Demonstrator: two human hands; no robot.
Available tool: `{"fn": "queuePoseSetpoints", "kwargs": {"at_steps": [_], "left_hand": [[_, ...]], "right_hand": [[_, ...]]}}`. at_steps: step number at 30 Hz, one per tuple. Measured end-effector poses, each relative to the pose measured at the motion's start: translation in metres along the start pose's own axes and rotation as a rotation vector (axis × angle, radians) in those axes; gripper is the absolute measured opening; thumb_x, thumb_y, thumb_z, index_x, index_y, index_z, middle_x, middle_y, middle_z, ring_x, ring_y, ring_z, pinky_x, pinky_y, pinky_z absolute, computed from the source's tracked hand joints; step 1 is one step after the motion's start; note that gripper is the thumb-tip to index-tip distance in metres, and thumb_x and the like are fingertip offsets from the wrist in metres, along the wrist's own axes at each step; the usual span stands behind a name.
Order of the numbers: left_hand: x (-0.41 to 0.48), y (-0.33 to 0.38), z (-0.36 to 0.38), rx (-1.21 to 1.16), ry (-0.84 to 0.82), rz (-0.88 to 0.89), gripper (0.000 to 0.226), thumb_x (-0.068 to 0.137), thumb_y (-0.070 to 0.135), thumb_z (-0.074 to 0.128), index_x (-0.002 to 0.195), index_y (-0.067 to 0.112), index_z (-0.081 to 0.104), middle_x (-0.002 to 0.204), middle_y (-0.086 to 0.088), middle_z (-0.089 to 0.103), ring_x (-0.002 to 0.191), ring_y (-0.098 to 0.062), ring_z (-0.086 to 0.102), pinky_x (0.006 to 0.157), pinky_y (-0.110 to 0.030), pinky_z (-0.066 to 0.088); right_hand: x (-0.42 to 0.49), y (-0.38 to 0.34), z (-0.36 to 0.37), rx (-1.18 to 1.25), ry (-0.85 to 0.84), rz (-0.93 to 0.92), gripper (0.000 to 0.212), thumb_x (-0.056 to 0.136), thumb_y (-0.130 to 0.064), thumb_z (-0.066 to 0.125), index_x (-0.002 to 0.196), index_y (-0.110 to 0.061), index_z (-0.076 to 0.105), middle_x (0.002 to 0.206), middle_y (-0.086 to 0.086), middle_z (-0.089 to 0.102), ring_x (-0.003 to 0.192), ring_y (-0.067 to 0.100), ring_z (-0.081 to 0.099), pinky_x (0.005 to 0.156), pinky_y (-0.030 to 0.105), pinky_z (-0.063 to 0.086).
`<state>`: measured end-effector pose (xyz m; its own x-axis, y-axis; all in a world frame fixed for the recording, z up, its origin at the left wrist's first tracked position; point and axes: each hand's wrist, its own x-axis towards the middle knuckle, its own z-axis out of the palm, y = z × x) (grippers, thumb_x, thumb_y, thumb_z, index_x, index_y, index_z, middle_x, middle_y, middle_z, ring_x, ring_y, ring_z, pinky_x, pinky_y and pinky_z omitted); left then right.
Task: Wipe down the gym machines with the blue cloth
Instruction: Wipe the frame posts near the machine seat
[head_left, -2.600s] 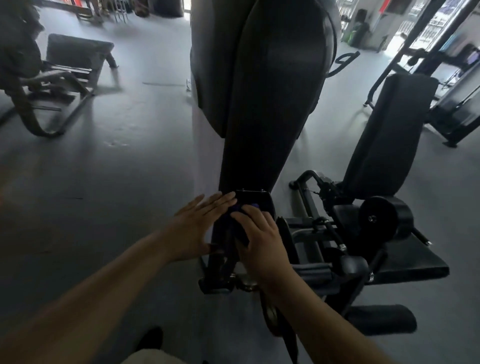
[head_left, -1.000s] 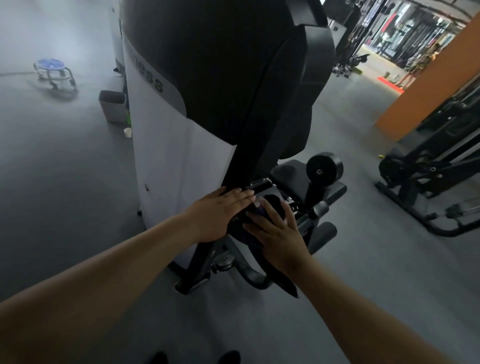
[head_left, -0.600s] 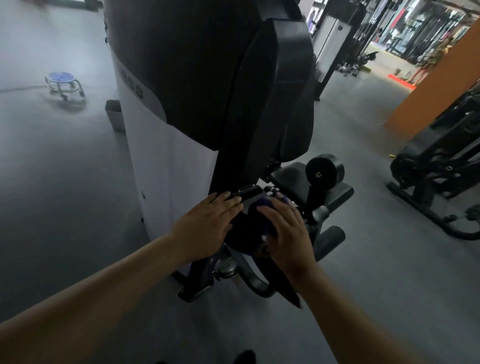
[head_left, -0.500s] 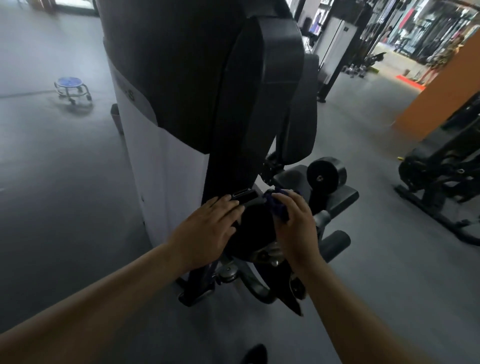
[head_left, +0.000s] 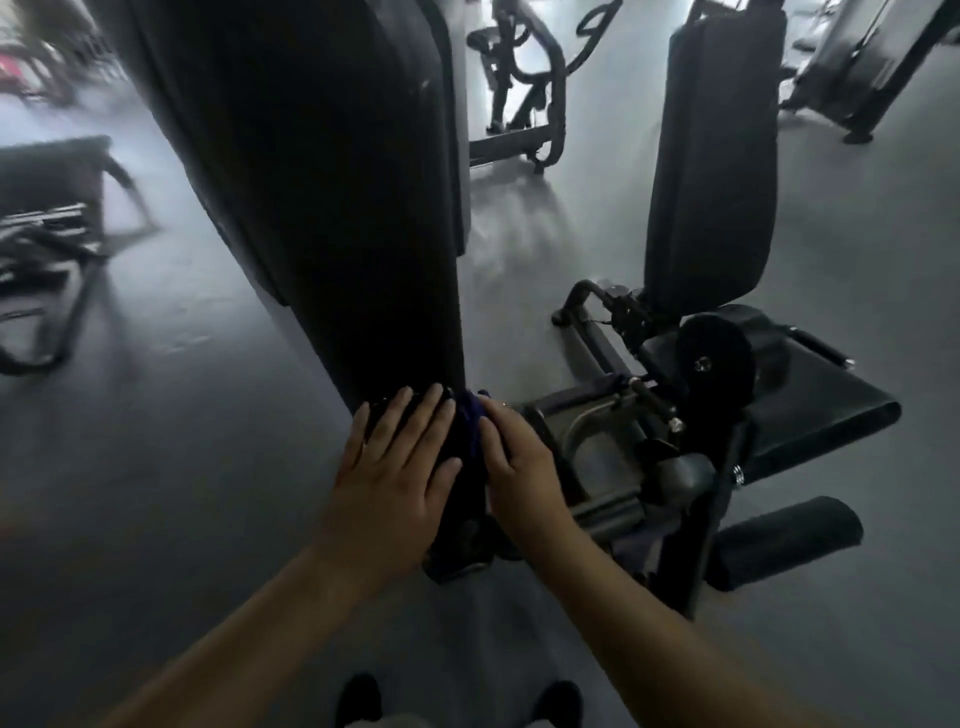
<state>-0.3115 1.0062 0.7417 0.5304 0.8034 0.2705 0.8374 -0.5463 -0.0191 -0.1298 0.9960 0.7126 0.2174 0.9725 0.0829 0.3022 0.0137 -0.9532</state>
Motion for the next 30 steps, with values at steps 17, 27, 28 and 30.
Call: {"fn": "queuePoseSetpoints", "kwargs": {"at_steps": [17,27,28,30], "left_hand": [[0.010,0.038,-0.002,0.156,-0.024,-0.203,0.069,0.116,0.053,0.028,0.175,0.020,0.018,0.183,0.003,0.013,0.170,-0.021,0.009,0.134,-0.060,0.017],[0.009,0.037,-0.001,0.168,-0.039,-0.202,0.069,0.116,0.054,0.027,0.176,0.022,0.015,0.184,0.004,0.010,0.170,-0.019,0.005,0.135,-0.058,0.015],[0.009,0.036,0.000,0.170,-0.041,-0.201,0.069,0.116,0.055,0.025,0.176,0.022,0.013,0.184,0.004,0.009,0.170,-0.019,0.004,0.135,-0.058,0.014],[0.009,0.036,0.001,0.163,-0.036,-0.196,0.070,0.116,0.055,0.026,0.176,0.022,0.015,0.184,0.004,0.010,0.170,-0.020,0.005,0.134,-0.059,0.015]], "right_hand": [[0.005,0.011,0.012,0.385,-0.127,0.216,0.041,0.110,-0.042,0.050,0.149,-0.036,0.063,0.149,-0.010,0.064,0.139,0.007,0.059,0.120,0.043,0.047],[-0.005,0.031,0.015,0.312,-0.130,0.221,0.044,0.106,-0.052,0.049,0.147,-0.041,0.061,0.147,-0.011,0.064,0.138,0.008,0.060,0.119,0.045,0.049],[-0.006,0.036,0.013,0.263,-0.148,0.224,0.043,0.106,-0.052,0.049,0.146,-0.042,0.061,0.145,-0.012,0.065,0.136,0.007,0.061,0.118,0.046,0.050],[-0.010,0.041,0.005,0.151,-0.172,0.178,0.039,0.112,-0.042,0.051,0.150,-0.038,0.060,0.142,-0.019,0.062,0.134,-0.001,0.058,0.117,0.038,0.050]]}}
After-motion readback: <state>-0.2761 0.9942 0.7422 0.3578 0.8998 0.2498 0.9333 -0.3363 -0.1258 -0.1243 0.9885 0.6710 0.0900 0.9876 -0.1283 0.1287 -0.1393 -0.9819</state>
